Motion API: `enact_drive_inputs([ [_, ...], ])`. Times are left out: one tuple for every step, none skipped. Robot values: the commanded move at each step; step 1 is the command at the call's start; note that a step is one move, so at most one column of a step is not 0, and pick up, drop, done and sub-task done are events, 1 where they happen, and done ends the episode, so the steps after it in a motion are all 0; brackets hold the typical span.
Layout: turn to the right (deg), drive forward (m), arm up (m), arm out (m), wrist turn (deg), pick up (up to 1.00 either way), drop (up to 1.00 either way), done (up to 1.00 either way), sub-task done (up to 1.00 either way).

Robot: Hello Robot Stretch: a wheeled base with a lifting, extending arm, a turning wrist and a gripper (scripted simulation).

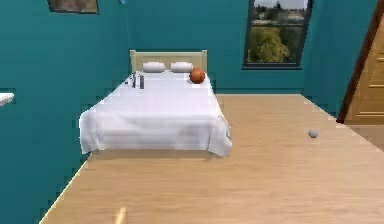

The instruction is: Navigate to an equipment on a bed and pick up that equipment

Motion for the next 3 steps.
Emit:
enact_drive_inputs([
  [0.0,1.0,0.0,0.0,0.0,0.0,0.0,0.0,0.0],
  [0.0,0.2,0.0,0.0,0.0,0.0,0.0,0.0,0.0],
  [45.0,0.0,0.0,0.0,0.0,0.0,0.0,0.0,0.0],
])
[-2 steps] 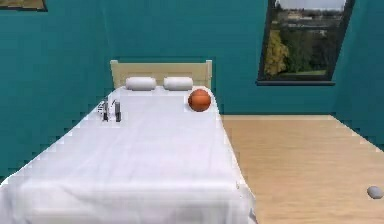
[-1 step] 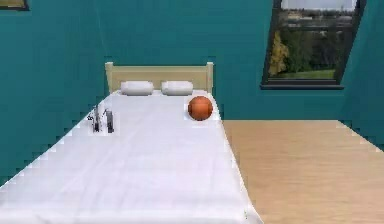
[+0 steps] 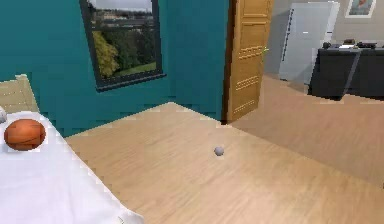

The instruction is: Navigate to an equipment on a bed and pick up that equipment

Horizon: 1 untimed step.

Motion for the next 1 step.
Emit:
enact_drive_inputs([
  [33.0,0.0,0.0,0.0,0.0,0.0,0.0,0.0,0.0],
])
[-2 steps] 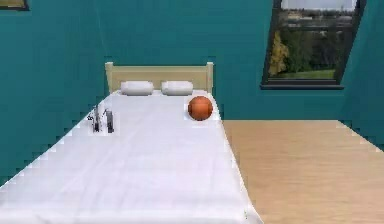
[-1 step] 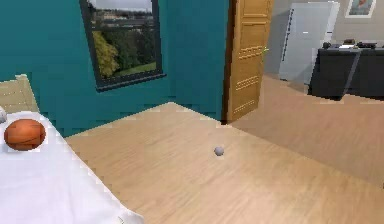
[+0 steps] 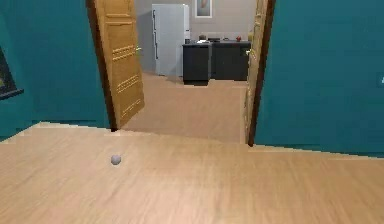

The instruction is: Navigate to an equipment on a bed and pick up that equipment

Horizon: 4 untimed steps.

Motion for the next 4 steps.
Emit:
enact_drive_inputs([
  [0.0,0.6,0.0,0.0,0.0,0.0,0.0,0.0,0.0],
  [-33.0,0.0,0.0,0.0,0.0,0.0,0.0,0.0,0.0],
  [0.0,0.65,0.0,0.0,0.0,0.0,0.0,0.0,0.0],
  [-45.0,0.0,0.0,0.0,0.0,0.0,0.0,0.0,0.0],
])
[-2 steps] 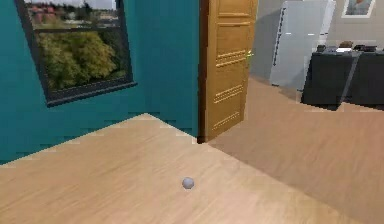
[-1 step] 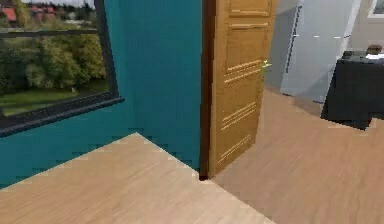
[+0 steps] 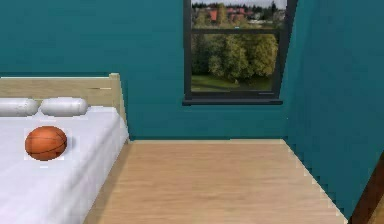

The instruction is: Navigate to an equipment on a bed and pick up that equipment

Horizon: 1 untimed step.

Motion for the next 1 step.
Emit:
enact_drive_inputs([
  [-12.0,0.0,0.0,0.0,0.0,0.0,0.0,0.0,0.0],
])
